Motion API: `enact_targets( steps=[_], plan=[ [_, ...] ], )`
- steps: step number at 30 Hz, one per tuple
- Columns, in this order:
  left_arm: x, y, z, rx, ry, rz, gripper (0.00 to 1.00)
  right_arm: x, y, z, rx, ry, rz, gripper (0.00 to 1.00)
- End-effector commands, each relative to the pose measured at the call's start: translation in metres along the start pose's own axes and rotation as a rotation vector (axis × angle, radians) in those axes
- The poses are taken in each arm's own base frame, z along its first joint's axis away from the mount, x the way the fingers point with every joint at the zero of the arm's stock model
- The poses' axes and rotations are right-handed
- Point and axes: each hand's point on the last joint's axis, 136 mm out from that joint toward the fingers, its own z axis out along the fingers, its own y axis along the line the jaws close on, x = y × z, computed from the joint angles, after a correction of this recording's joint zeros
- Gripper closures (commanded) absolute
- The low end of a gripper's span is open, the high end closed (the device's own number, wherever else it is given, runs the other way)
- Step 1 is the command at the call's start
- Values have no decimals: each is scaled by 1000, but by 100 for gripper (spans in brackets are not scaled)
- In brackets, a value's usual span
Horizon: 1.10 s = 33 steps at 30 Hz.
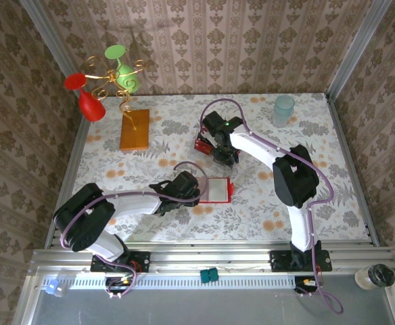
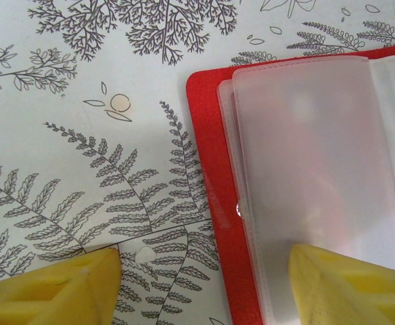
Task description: Put the credit cards into the card holder
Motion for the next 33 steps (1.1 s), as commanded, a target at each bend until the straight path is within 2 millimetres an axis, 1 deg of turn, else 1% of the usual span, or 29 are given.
enact_targets(
  steps=[1,9,14,15,18,25,29,33],
  plan=[
    [5,4,-1,-15,8,-4,33,14,11,14,-30,58,-29,67],
    [6,4,0,-16,11,-4,33,11,11,7,-41,38,-25,80],
    [6,2,0,-13,10,-1,33,8,15,0,-76,21,-45,86],
    [5,2,0,-13,10,-1,33,8,17,-2,-87,18,-55,89],
    [6,2,-1,-13,9,-1,33,5,20,-11,-111,3,-74,92],
    [6,4,0,-24,8,-7,33,-3,26,-38,-124,-23,-112,100],
    [7,7,-1,-36,4,-17,33,-6,30,-52,-123,-36,-123,100],
    [8,8,-3,-43,-1,-22,33,-7,29,-63,-118,-60,-108,100]
  ],
)
